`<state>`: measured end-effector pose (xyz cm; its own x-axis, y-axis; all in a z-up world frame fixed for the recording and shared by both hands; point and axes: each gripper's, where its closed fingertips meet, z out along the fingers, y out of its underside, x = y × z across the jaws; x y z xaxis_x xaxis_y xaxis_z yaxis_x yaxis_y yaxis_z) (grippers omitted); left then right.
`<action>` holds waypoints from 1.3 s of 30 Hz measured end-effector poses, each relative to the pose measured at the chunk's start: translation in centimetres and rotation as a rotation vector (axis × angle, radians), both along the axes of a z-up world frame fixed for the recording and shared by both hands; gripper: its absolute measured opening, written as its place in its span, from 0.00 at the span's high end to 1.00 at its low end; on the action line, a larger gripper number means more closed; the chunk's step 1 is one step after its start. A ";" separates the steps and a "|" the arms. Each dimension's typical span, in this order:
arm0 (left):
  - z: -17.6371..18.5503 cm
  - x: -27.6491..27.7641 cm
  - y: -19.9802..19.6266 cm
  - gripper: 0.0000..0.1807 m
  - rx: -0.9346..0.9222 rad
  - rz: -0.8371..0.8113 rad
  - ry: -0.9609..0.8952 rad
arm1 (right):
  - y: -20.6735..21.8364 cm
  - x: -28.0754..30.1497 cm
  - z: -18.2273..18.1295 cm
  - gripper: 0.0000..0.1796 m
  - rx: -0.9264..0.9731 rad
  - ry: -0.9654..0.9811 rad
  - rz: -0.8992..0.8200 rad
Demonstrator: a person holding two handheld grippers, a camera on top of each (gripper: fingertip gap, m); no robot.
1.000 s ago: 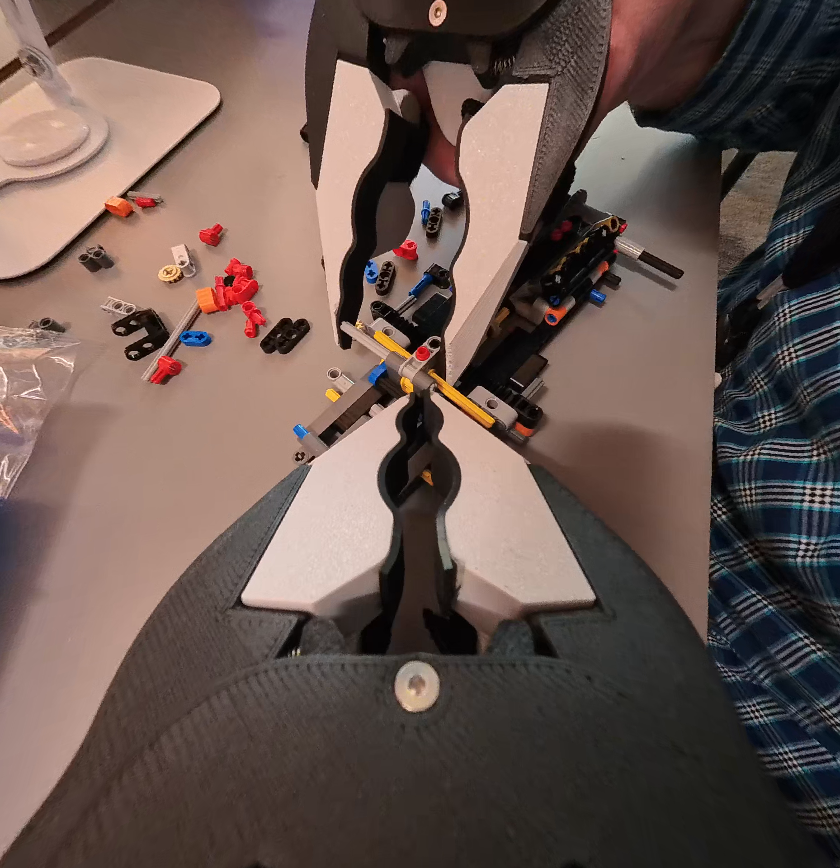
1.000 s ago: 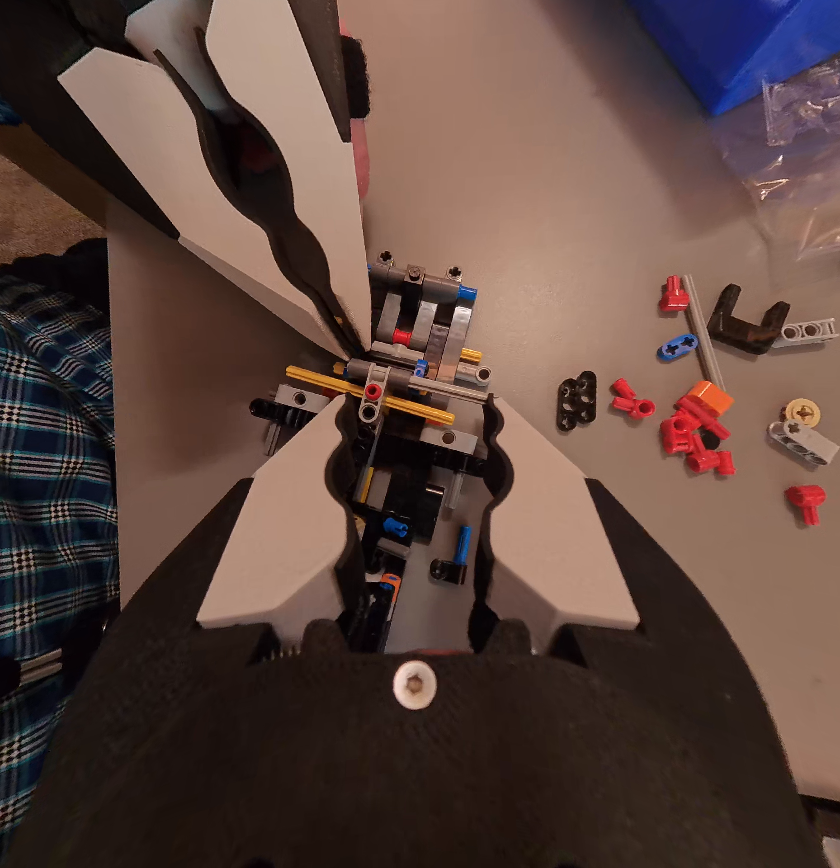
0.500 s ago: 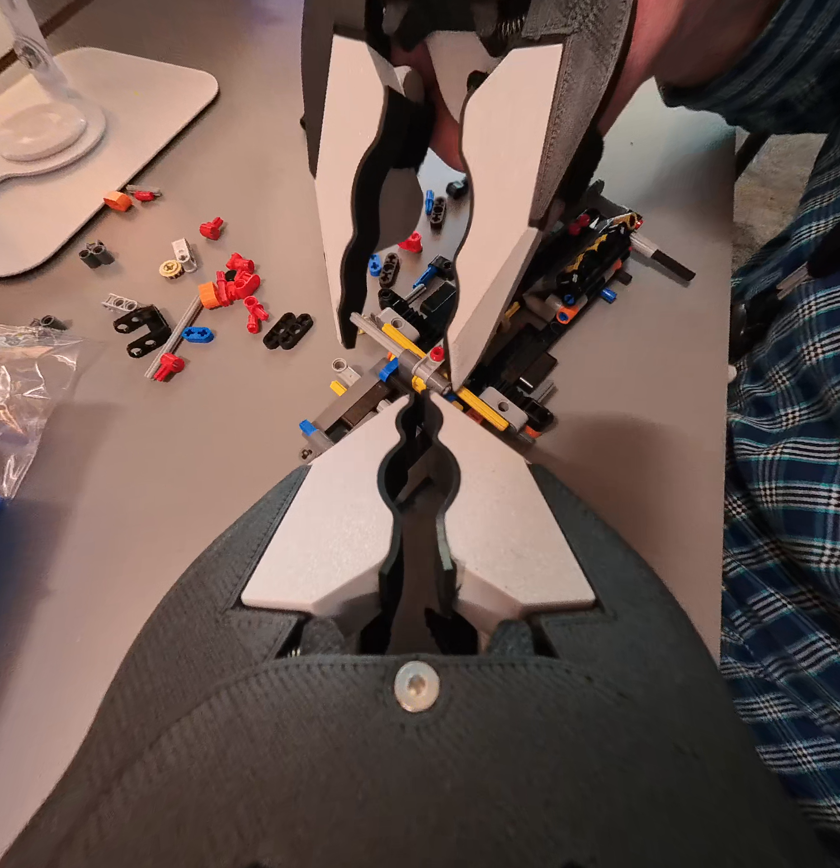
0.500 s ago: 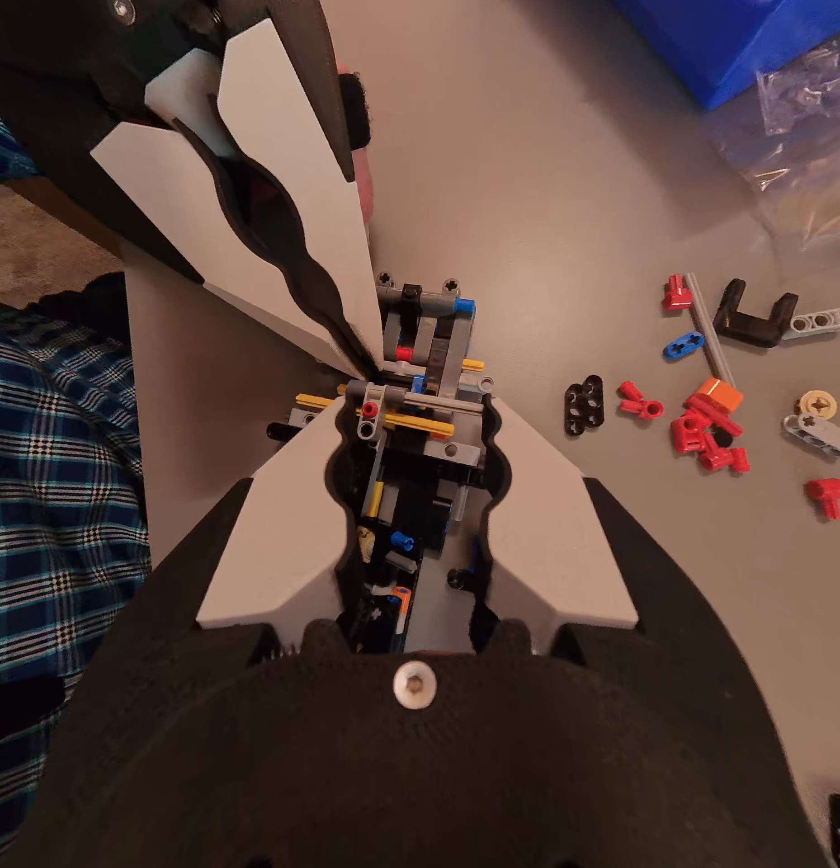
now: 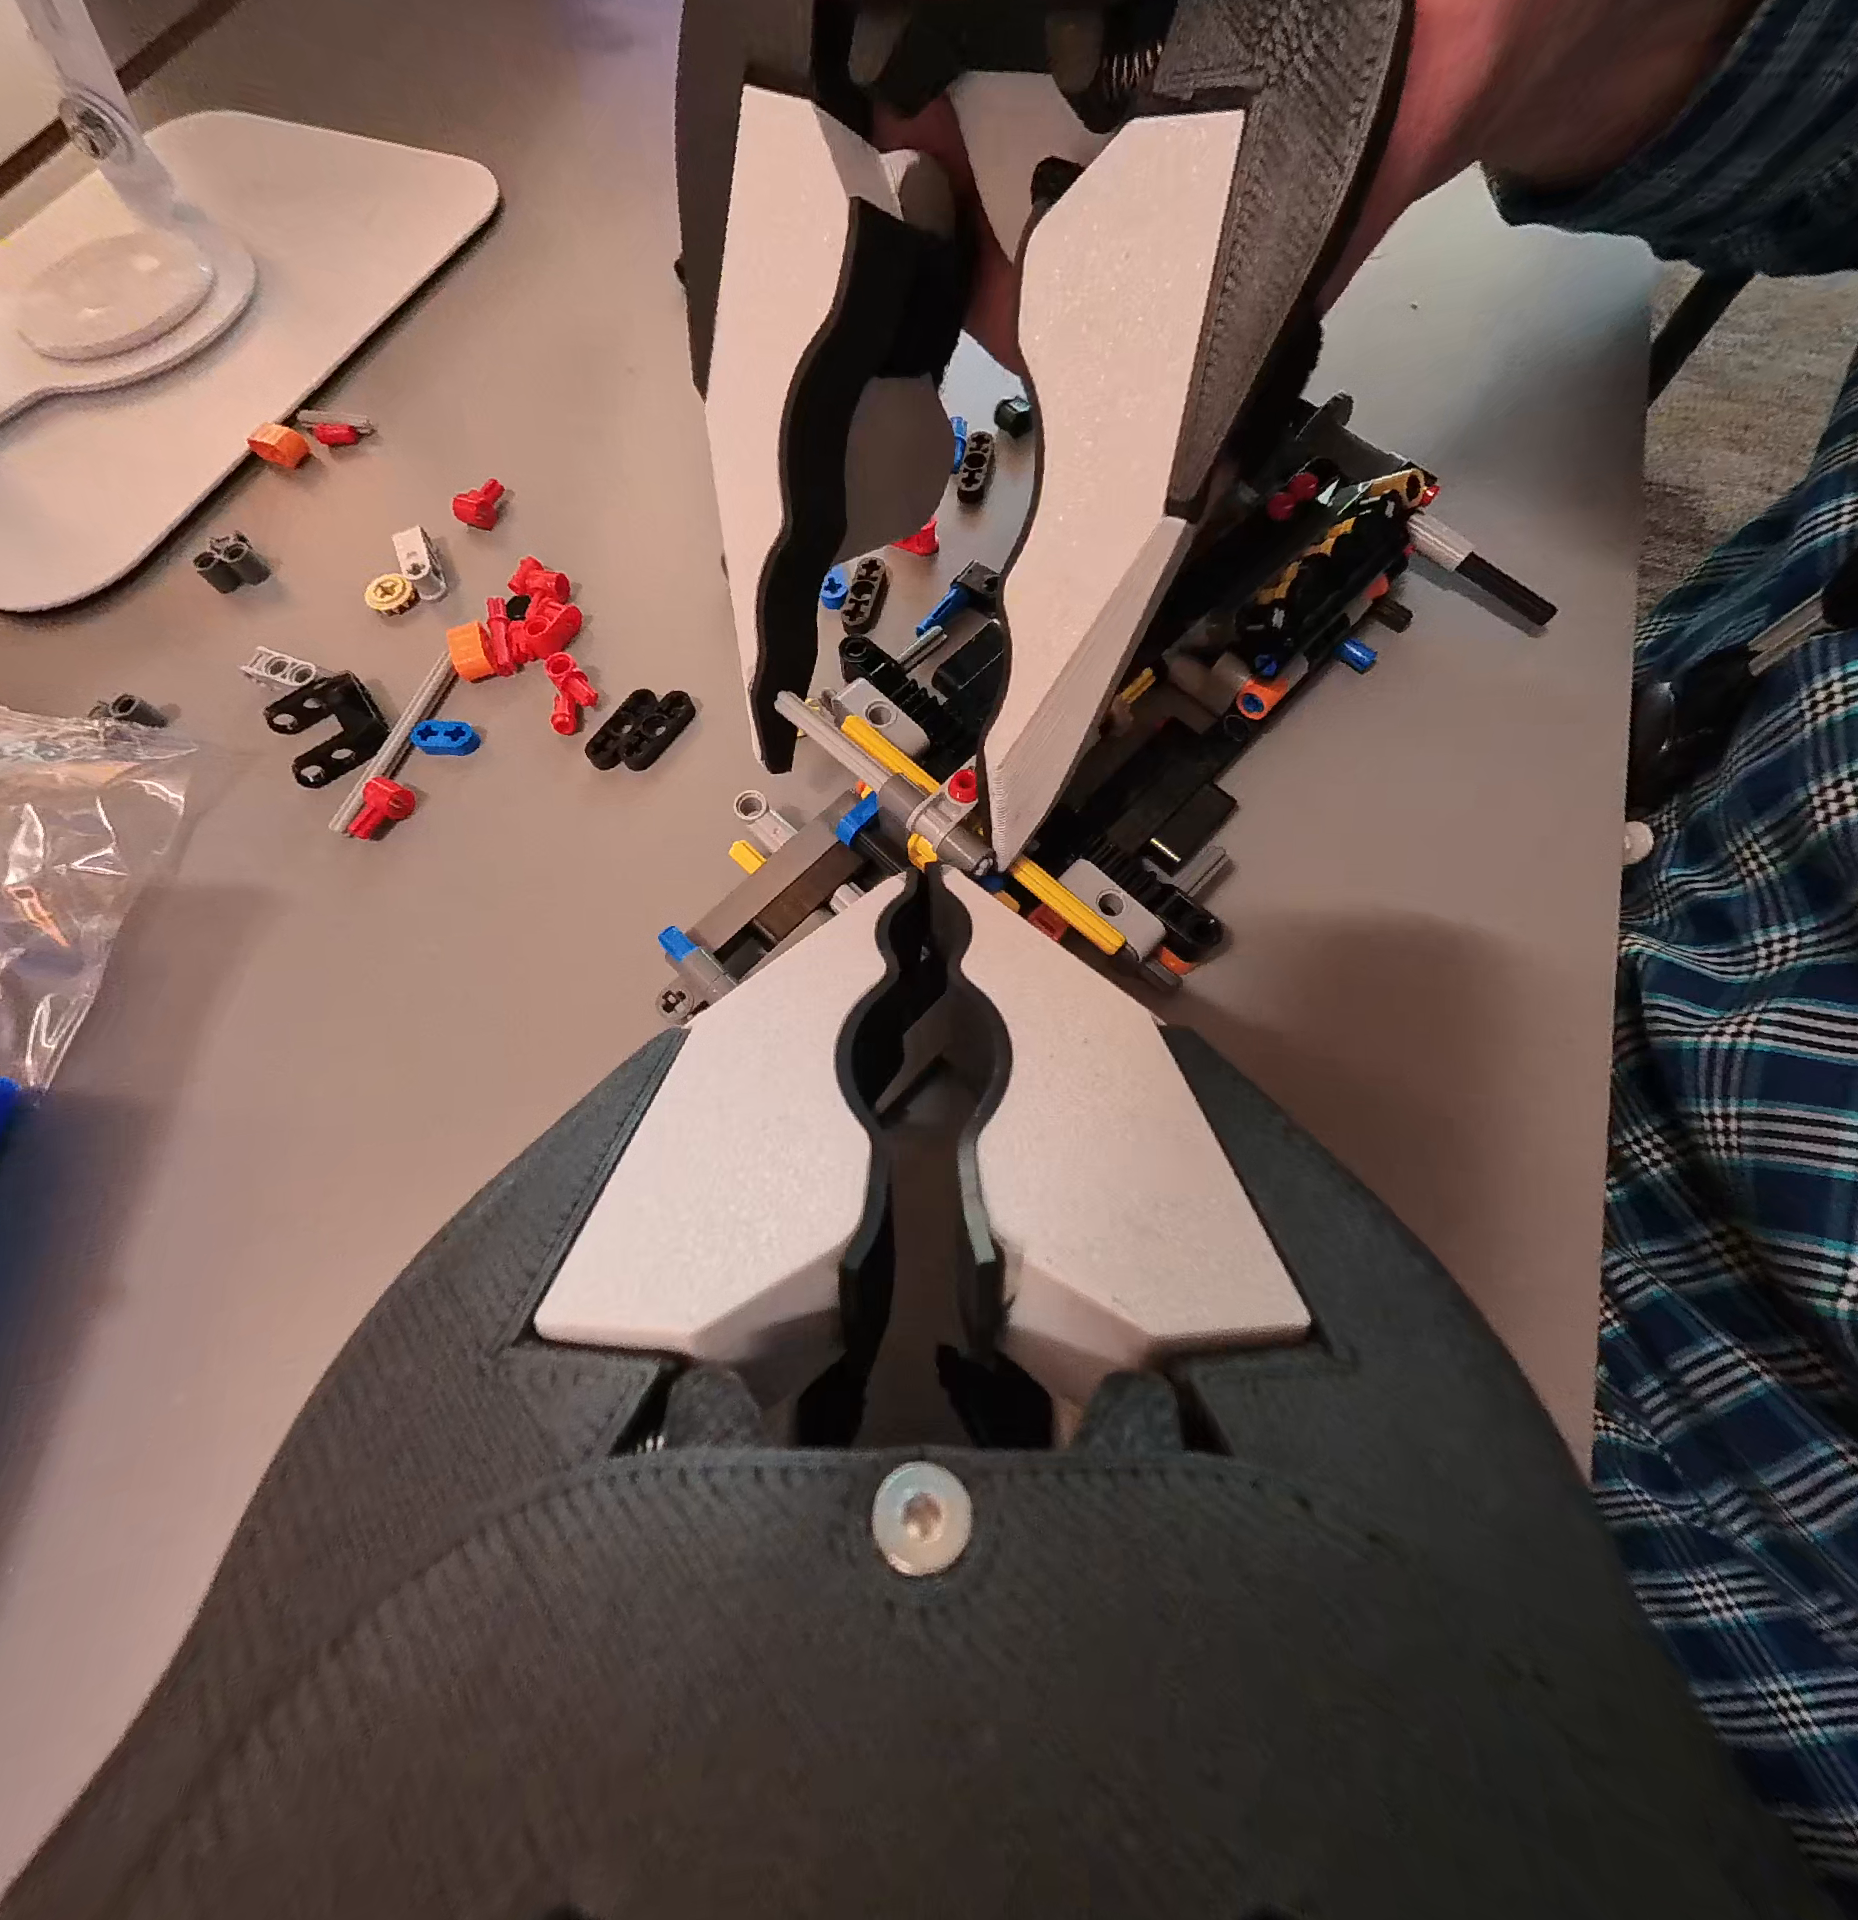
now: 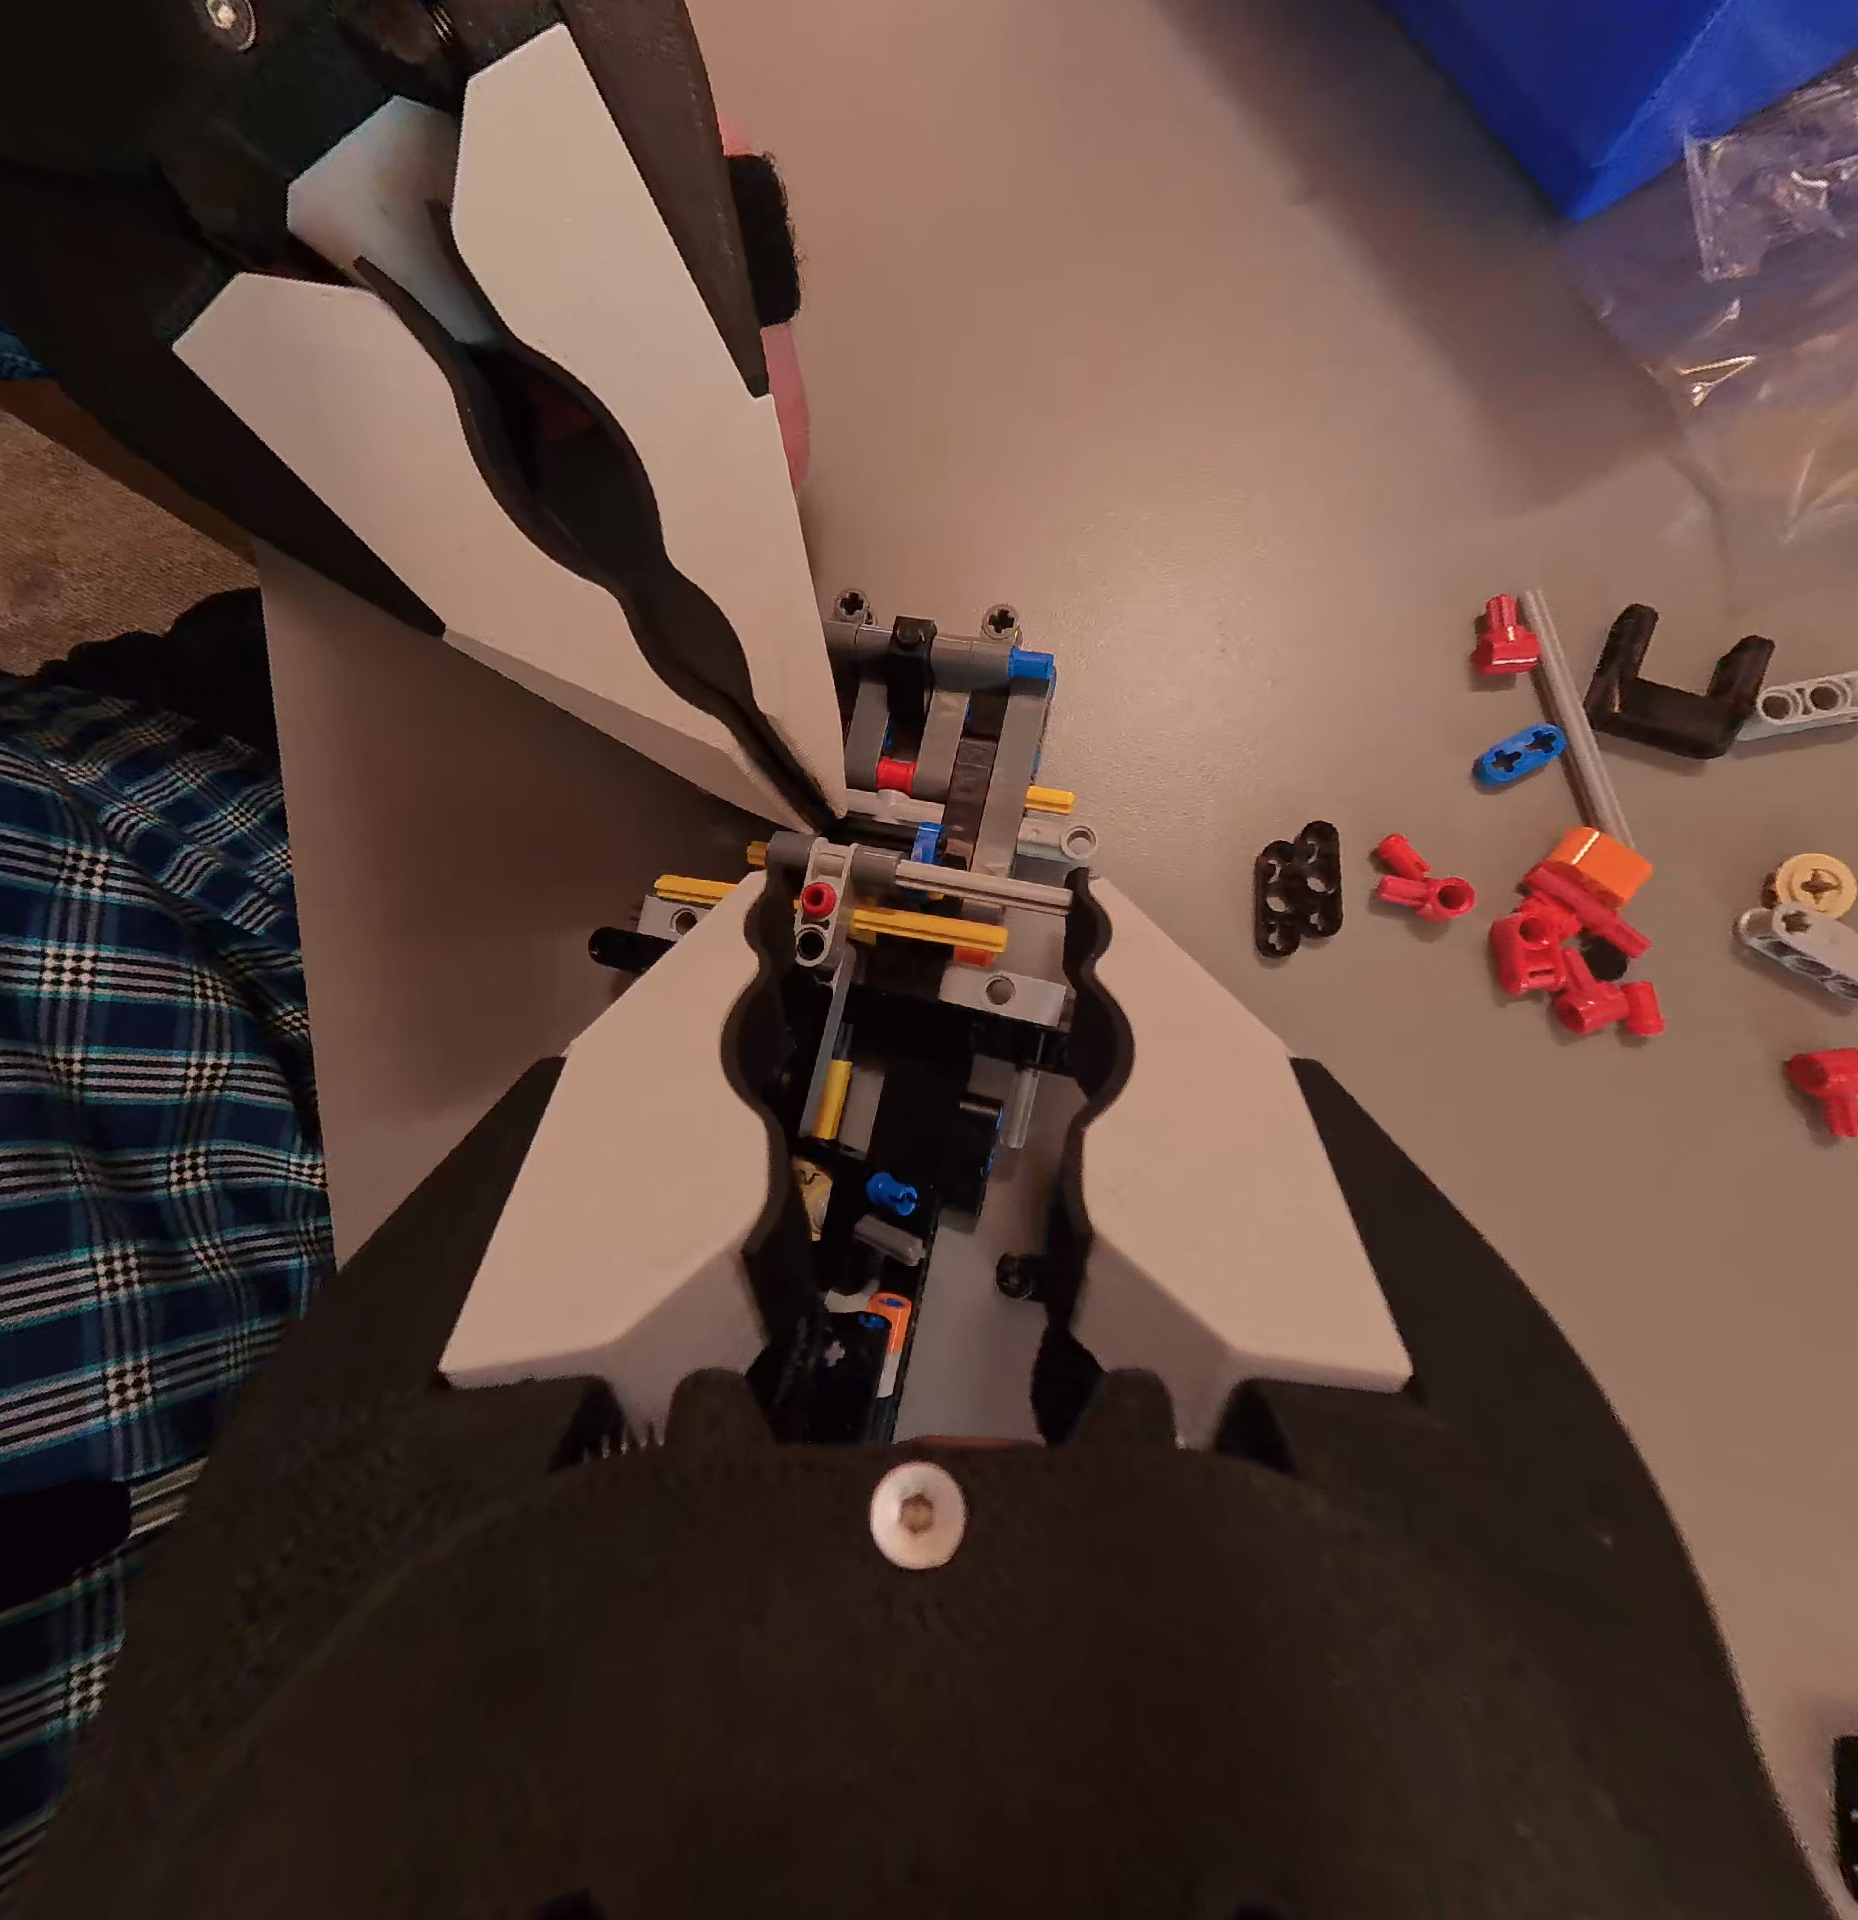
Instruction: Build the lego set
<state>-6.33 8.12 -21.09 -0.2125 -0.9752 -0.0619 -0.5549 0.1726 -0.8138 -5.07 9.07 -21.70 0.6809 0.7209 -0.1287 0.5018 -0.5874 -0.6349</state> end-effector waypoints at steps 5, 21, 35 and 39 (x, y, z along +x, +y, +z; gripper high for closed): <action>0.0 0.0 0.0 1.00 0.009 0.003 -0.001 | 0.0 0.0 0.0 0.72 0.007 -0.009 0.008; 0.0 0.0 0.1 1.00 0.016 0.008 -0.003 | 0.0 0.2 0.3 0.71 0.045 -0.126 -0.097; -0.1 0.1 0.0 1.00 0.028 0.009 -0.005 | -0.2 0.2 0.1 0.72 0.035 -0.133 -0.066; -0.1 0.1 0.0 1.00 0.033 0.012 -0.006 | -0.2 0.2 0.1 0.72 0.025 -0.127 -0.051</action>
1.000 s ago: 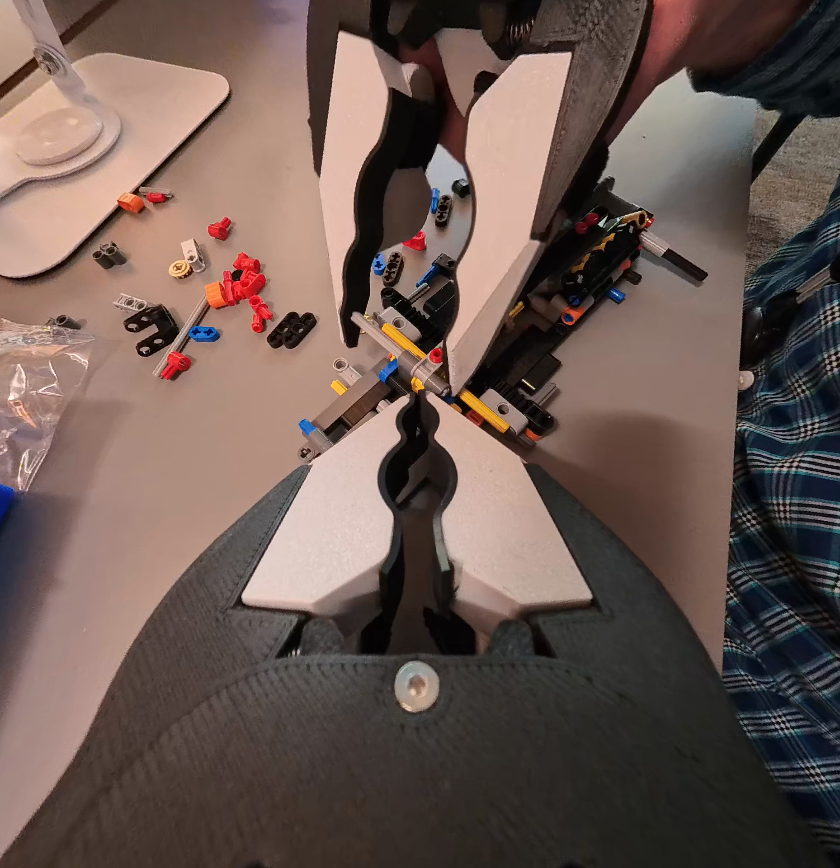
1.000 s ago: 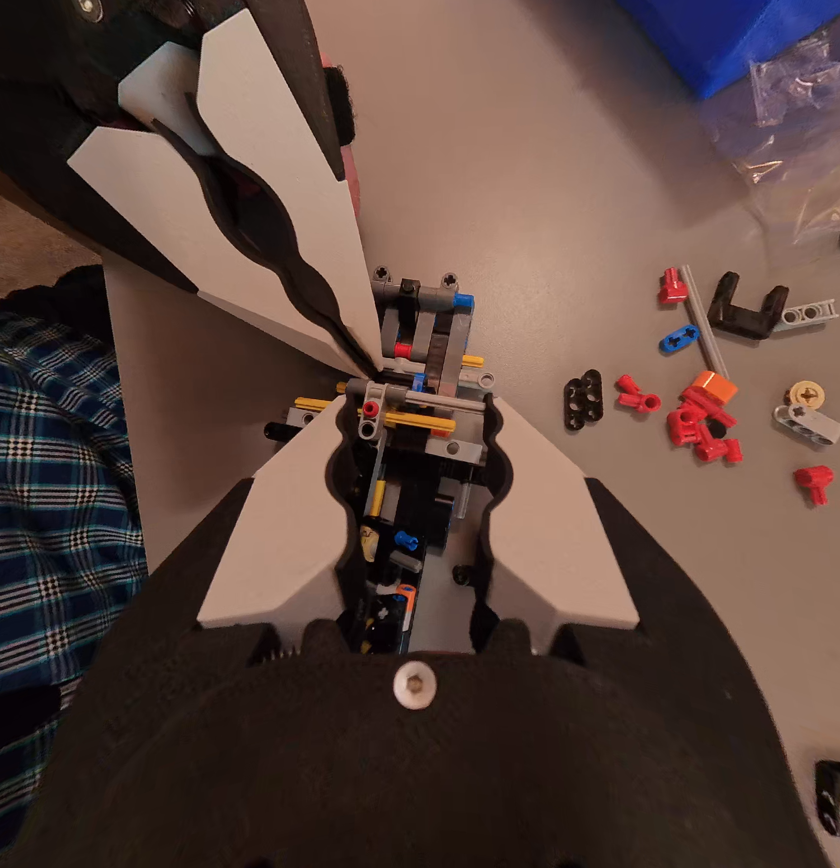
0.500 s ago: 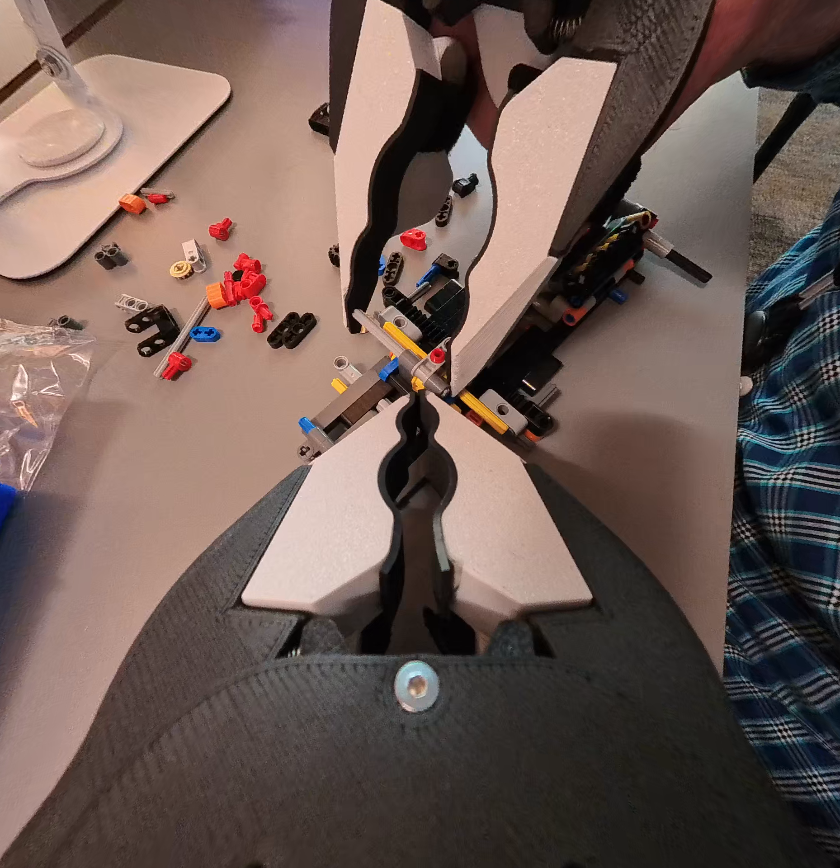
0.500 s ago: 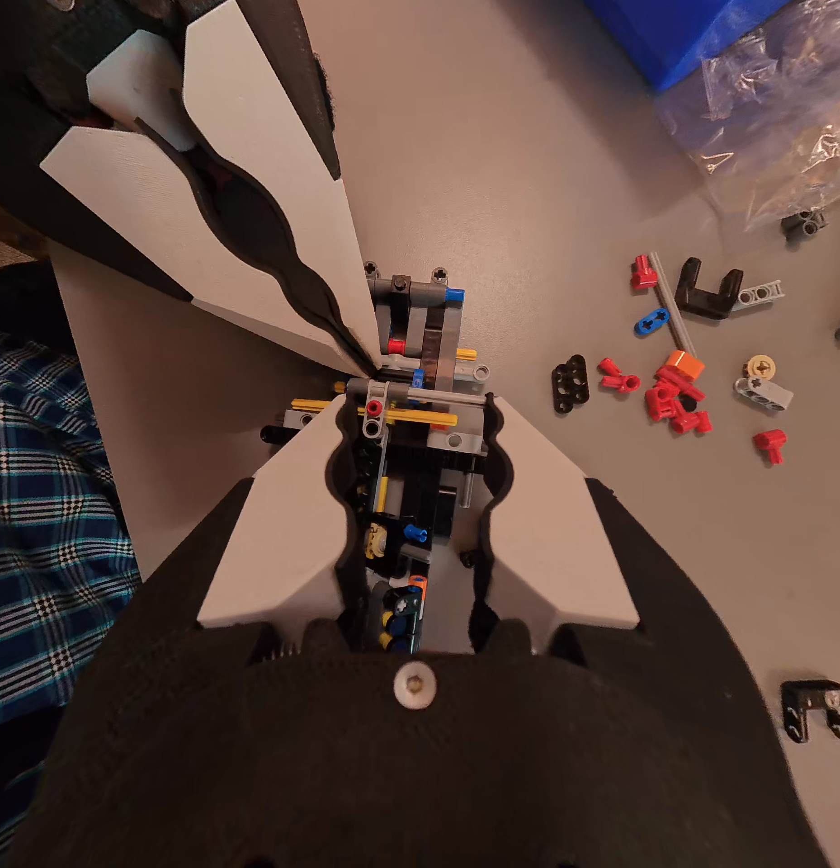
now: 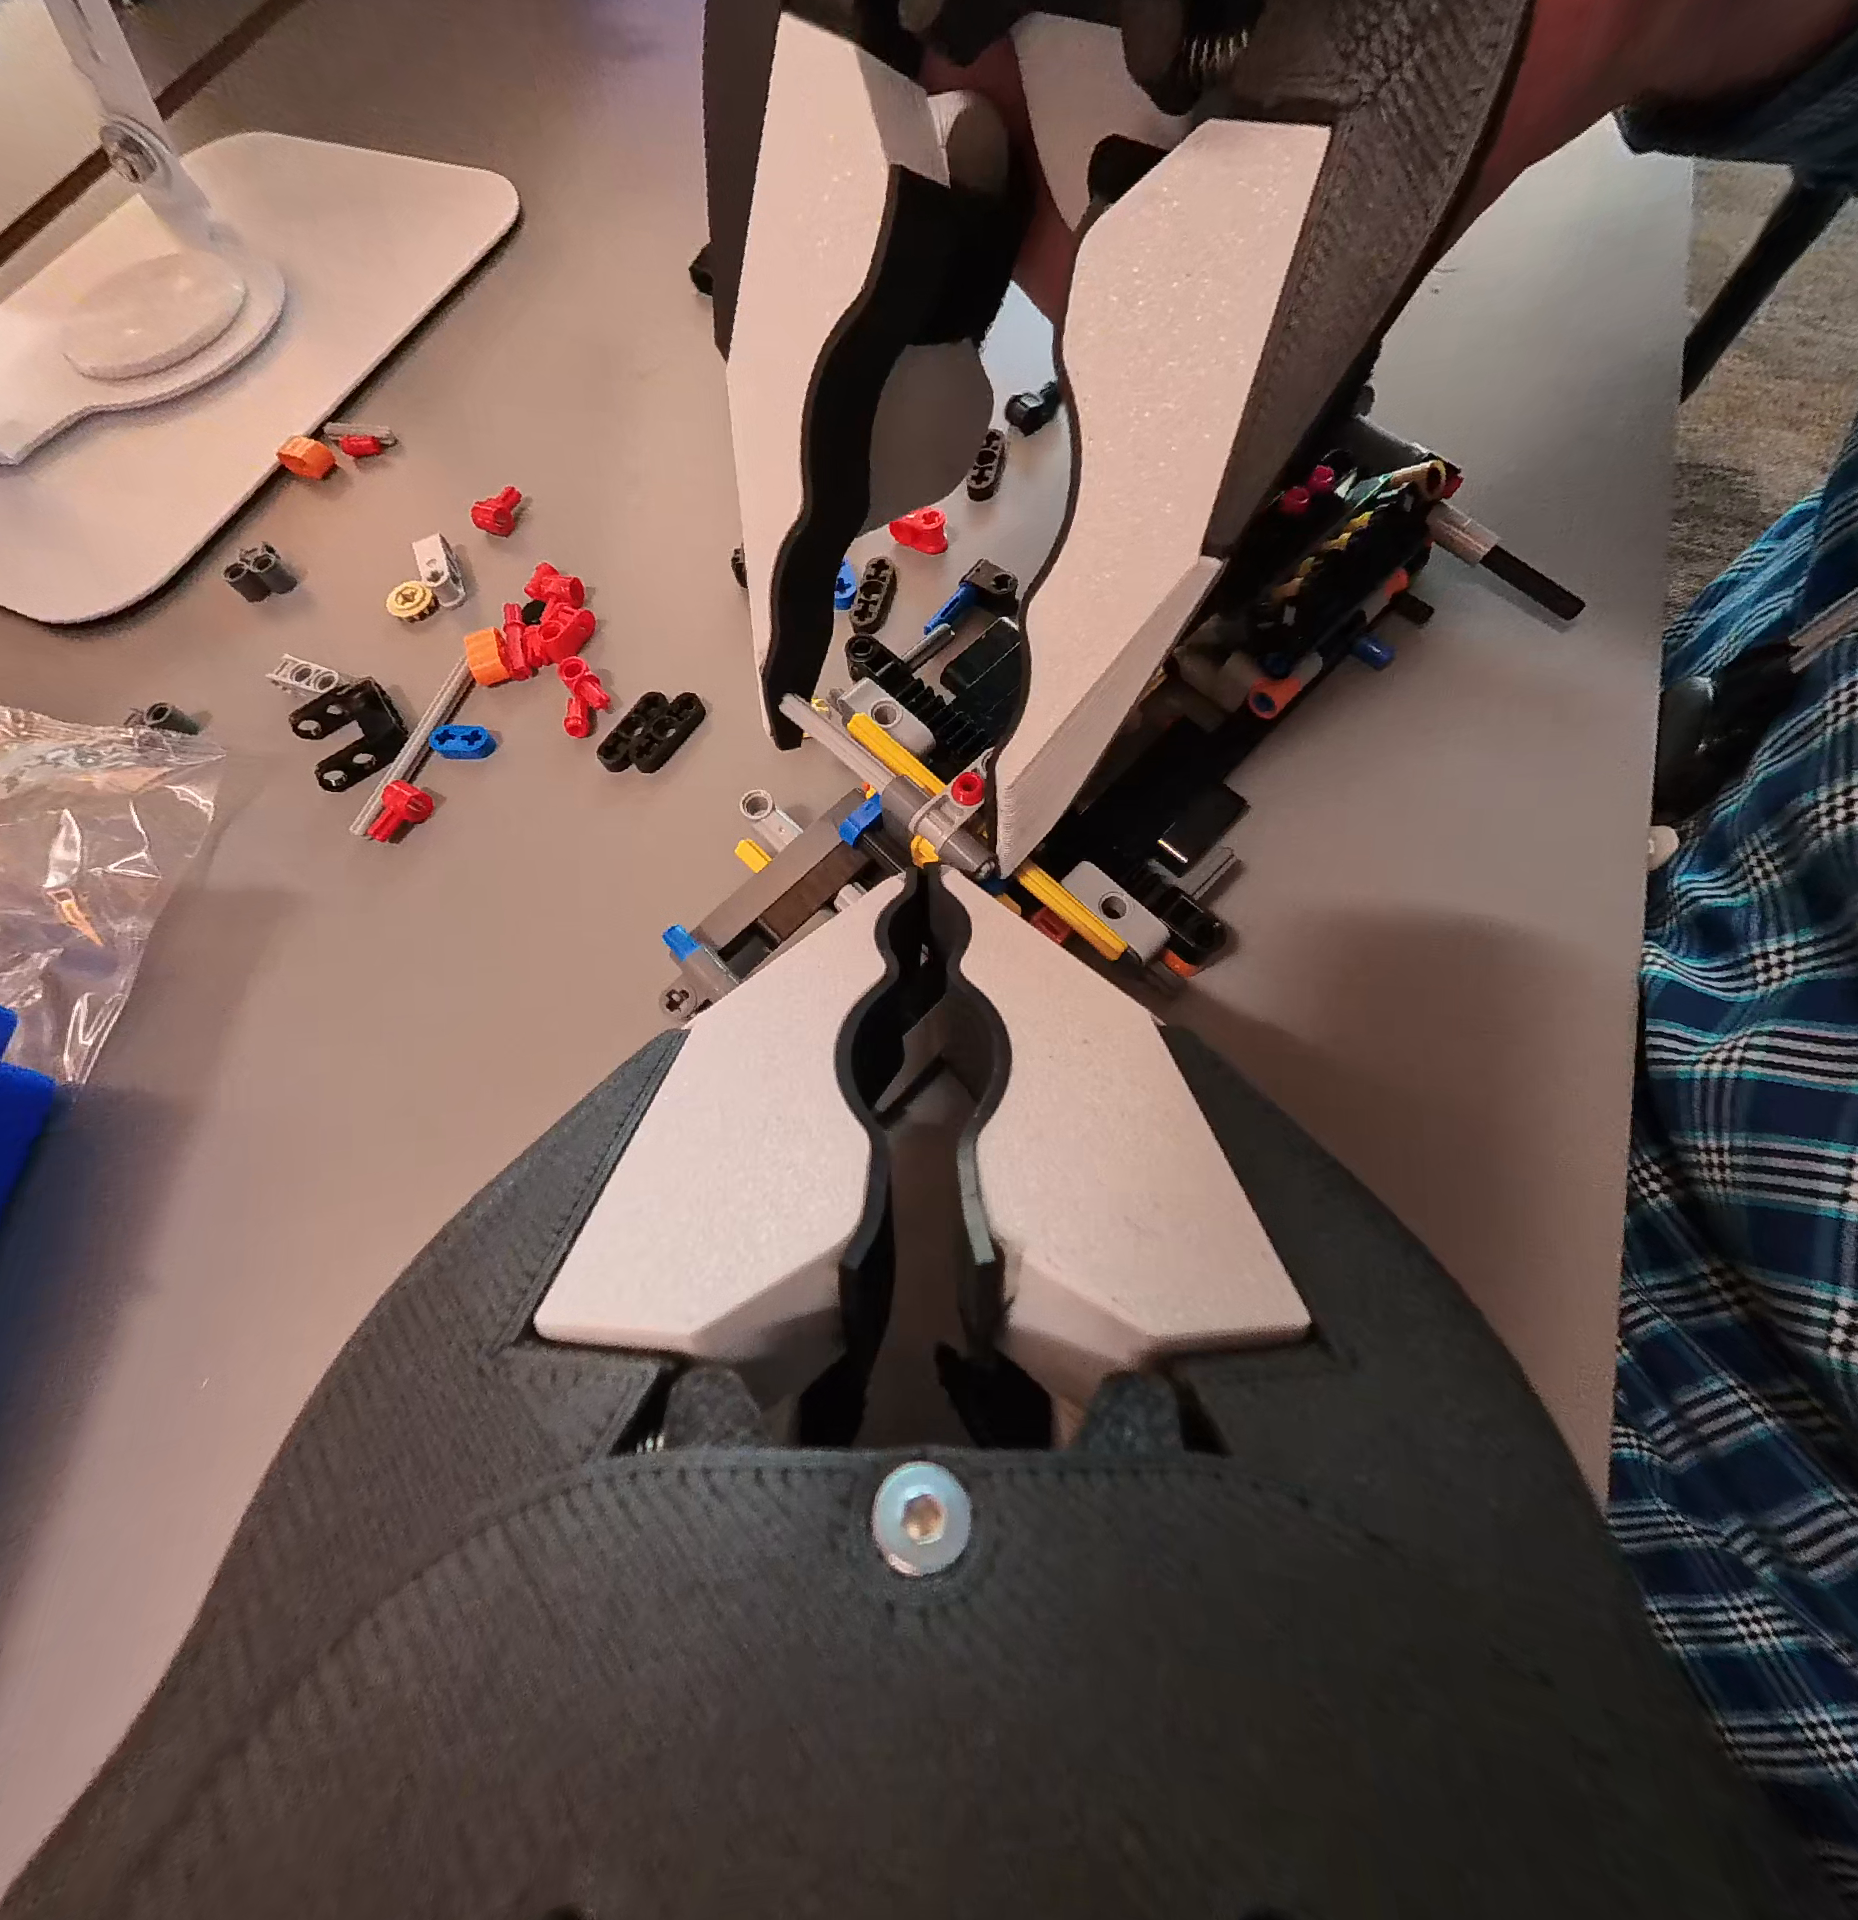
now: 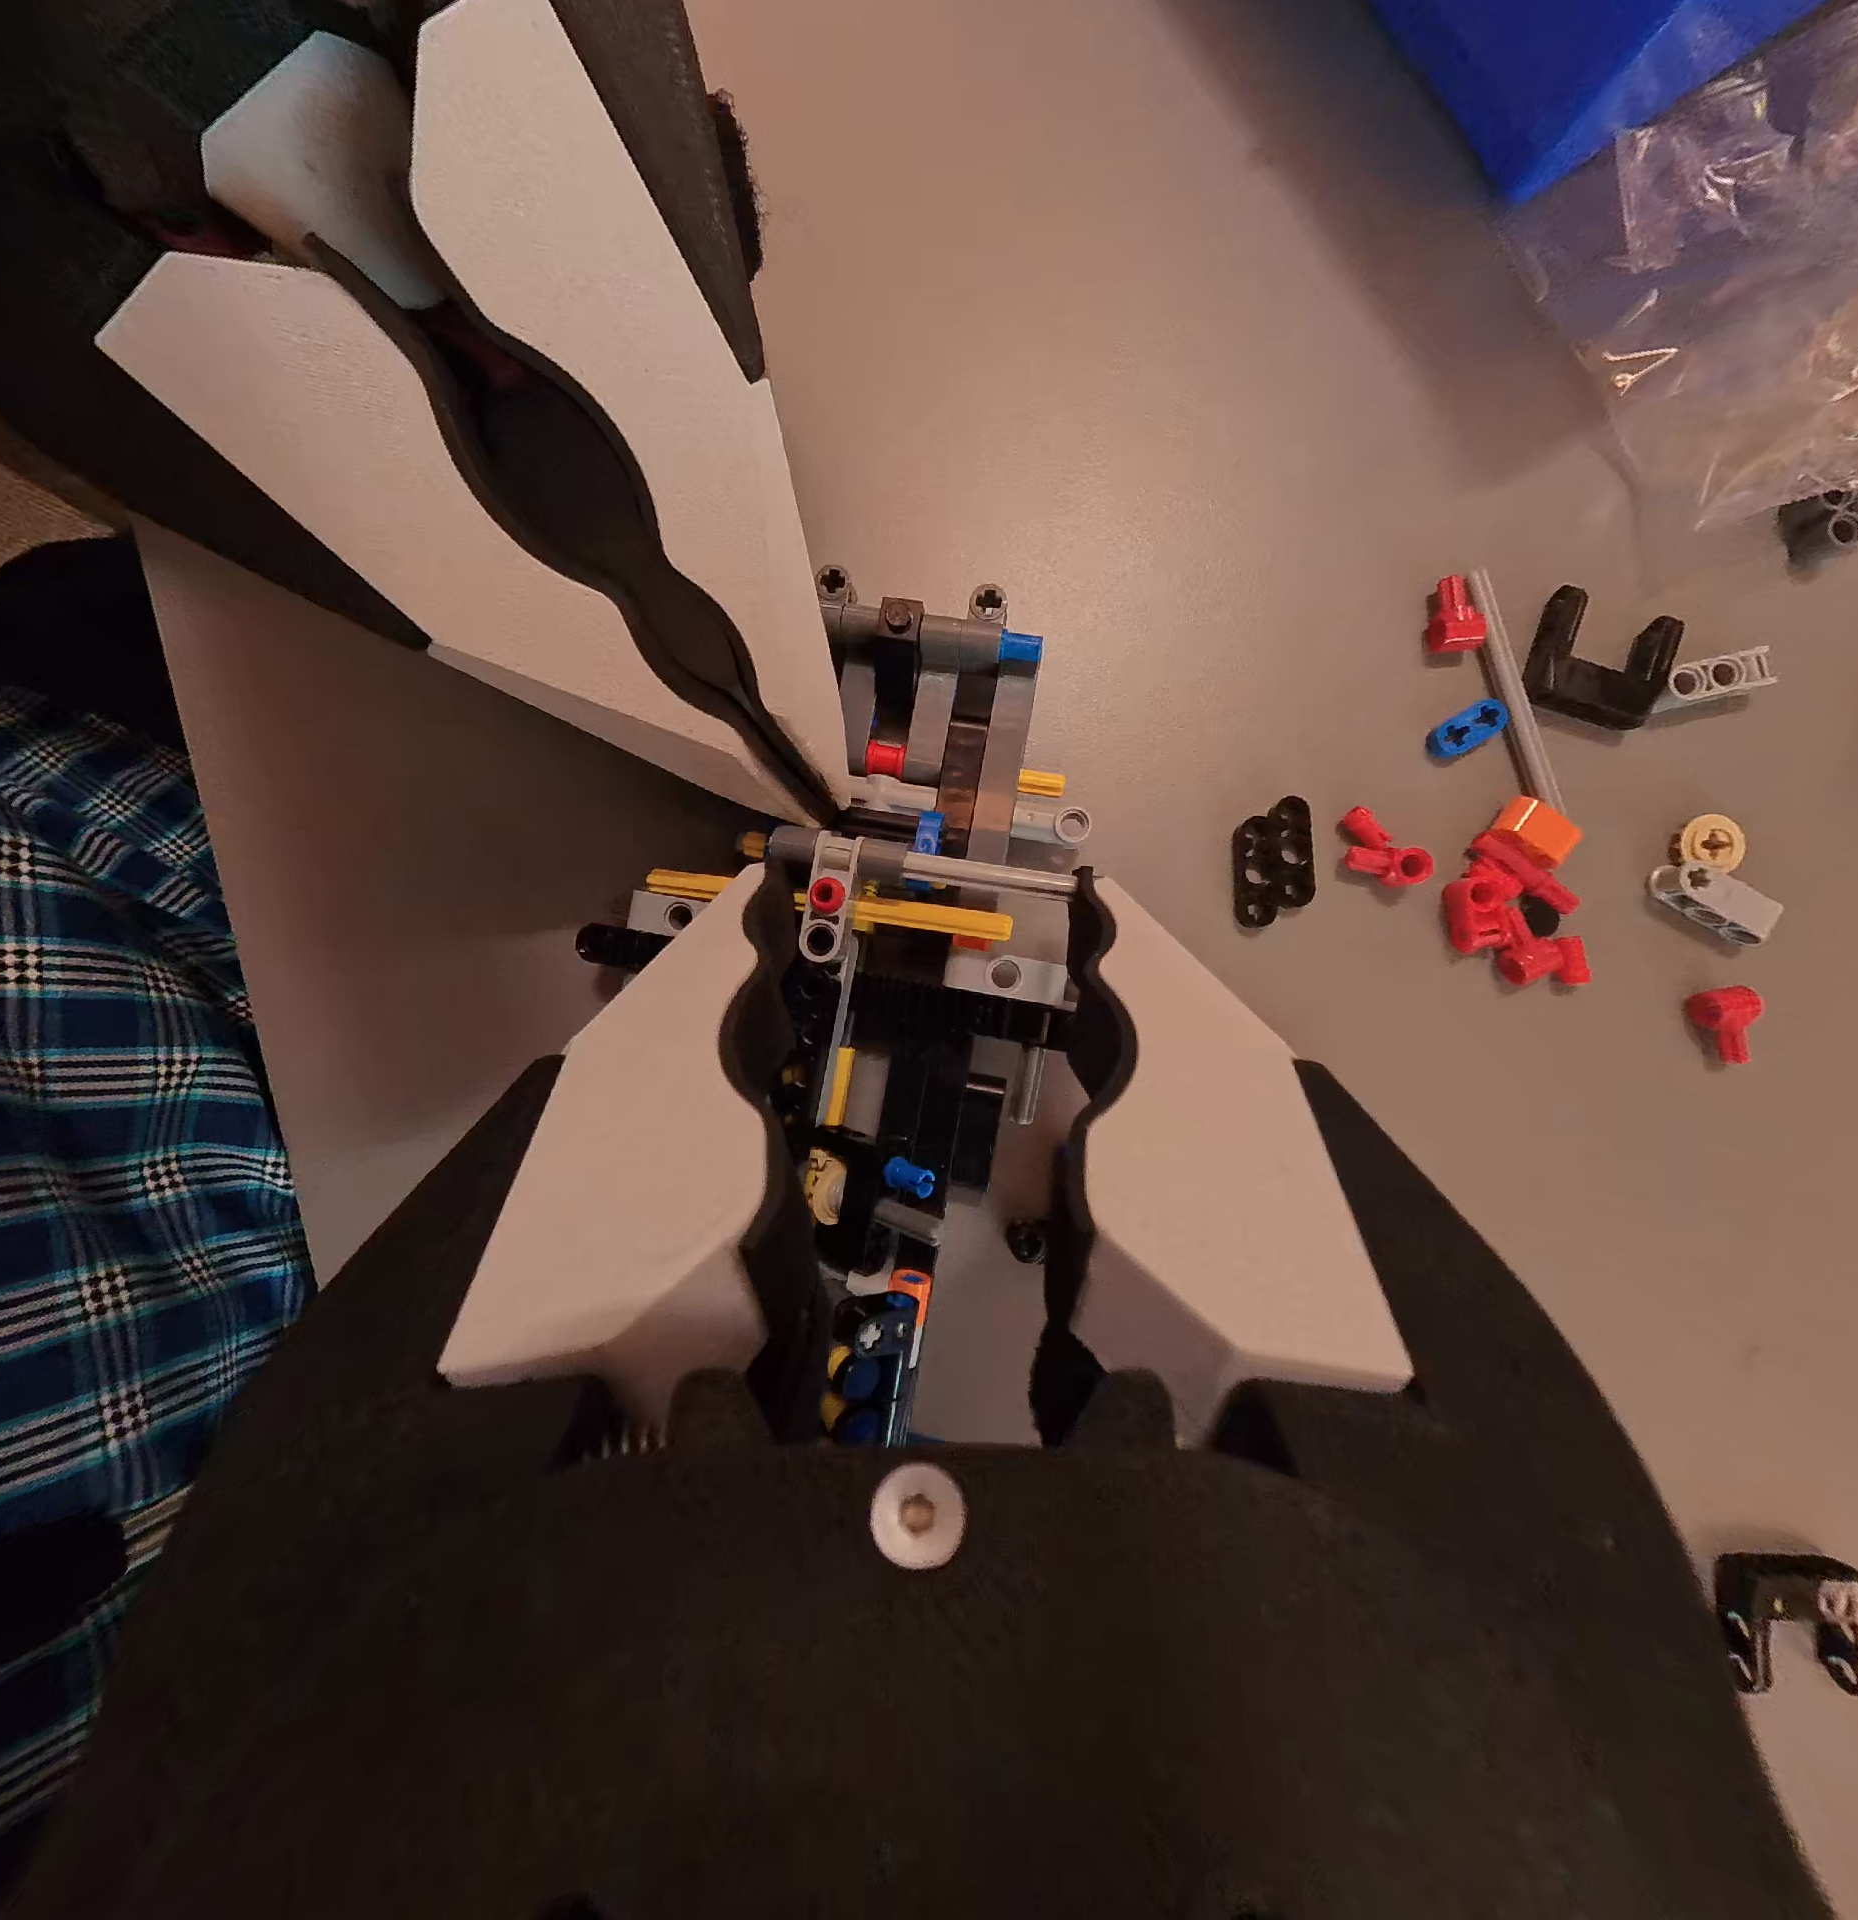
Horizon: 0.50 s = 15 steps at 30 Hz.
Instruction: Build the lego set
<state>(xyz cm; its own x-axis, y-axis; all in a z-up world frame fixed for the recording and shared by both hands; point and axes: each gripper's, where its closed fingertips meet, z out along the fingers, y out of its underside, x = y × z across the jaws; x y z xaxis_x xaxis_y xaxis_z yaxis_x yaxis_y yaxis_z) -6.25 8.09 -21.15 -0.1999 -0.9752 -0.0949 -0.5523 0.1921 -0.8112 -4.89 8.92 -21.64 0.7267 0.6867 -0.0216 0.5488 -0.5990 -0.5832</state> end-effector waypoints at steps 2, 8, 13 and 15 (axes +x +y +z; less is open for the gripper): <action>0.0 0.0 0.0 1.00 0.002 0.001 -0.001 | 0.0 0.0 0.0 0.72 -0.005 0.012 0.003; 0.0 0.0 -0.1 1.00 0.007 0.002 -0.002 | 0.0 -0.1 -0.1 0.72 -0.013 0.021 0.020; 0.1 0.1 -0.2 1.00 0.002 0.005 -0.002 | 0.1 -0.1 -0.1 0.72 -0.020 0.054 0.032; 0.1 0.1 -0.3 1.00 -0.013 0.004 -0.003 | 0.1 -0.1 -0.1 0.71 -0.023 0.079 0.033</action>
